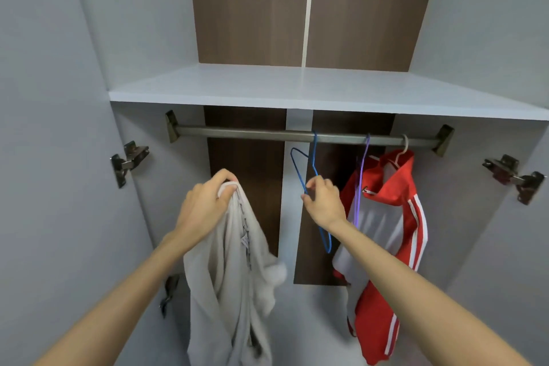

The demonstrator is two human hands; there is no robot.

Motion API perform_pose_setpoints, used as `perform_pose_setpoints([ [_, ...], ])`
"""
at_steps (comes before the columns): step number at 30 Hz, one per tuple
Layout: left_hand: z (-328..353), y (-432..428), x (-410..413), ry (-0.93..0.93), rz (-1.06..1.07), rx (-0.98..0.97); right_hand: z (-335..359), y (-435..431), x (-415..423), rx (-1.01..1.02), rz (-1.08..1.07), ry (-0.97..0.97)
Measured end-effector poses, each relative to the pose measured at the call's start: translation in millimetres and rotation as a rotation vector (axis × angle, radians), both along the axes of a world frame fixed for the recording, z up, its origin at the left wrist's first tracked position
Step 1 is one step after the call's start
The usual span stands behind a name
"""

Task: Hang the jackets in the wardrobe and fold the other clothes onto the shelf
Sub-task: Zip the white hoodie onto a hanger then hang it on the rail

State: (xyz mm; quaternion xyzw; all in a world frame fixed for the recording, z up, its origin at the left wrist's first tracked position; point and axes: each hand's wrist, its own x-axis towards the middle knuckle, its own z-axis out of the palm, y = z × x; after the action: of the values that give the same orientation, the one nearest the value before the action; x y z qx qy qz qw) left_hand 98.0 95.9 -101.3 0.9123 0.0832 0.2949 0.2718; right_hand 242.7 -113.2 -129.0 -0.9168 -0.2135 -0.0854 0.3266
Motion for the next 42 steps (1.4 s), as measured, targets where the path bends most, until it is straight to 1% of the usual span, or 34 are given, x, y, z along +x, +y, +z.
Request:
perform_pose_setpoints([
  [2,-9.8,6.8,19.1,0.007,0.024,-0.015,2.8,11.0,28.0,0.025,-0.065,-0.031],
  [4,-15.1,16.0,36.8,0.008,0.034,-0.023,2.8,21.5,55.4,0.057,-0.122,-0.005],
  [7,-18.8,29.1,60.9,0.038,0.030,-0.016,-2.4,37.1,89.8,0.106,-0.189,0.110],
  [9,-20.7,36.2,73.4,0.049,0.032,-0.007,-7.6,46.3,106.7,0.127,-0.196,0.198],
  [11,-23.3,42.7,82.9,0.056,0.033,-0.004,-11.5,52.0,120.1,0.188,-0.196,0.246],
  [13,-26.6,47.9,89.9,0.069,0.031,0.005,-13.7,54.3,130.5,0.251,-0.179,0.226],
  [16,-29.9,53.1,96.0,0.095,0.033,0.016,-11.5,51.8,137.9,0.307,-0.143,0.144],
  [20,-32.0,55.1,95.4,0.121,0.034,0.020,-9.8,39.7,137.8,0.315,-0.119,0.053],
  [25,-28.2,44.6,85.6,0.130,-0.001,0.015,14.2,22.1,132.8,0.306,-0.148,0.047],
  [29,-22.2,31.3,72.6,0.130,-0.033,0.018,39.8,13.5,115.9,0.262,-0.139,0.002],
  [32,-17.9,22.8,61.4,0.122,-0.041,0.023,43.4,-1.8,87.1,0.231,-0.120,-0.018],
  [35,-16.5,13.6,46.1,0.117,-0.029,0.003,37.3,-26.8,46.4,0.203,-0.101,-0.027],
  [39,-27.8,-1.5,22.4,0.146,-0.008,-0.012,24.6,-63.0,-21.6,0.172,-0.019,0.017],
  [42,-39.7,-13.3,9.6,0.186,-0.002,0.012,15.1,-90.9,-69.5,0.136,-0.044,0.039],
])
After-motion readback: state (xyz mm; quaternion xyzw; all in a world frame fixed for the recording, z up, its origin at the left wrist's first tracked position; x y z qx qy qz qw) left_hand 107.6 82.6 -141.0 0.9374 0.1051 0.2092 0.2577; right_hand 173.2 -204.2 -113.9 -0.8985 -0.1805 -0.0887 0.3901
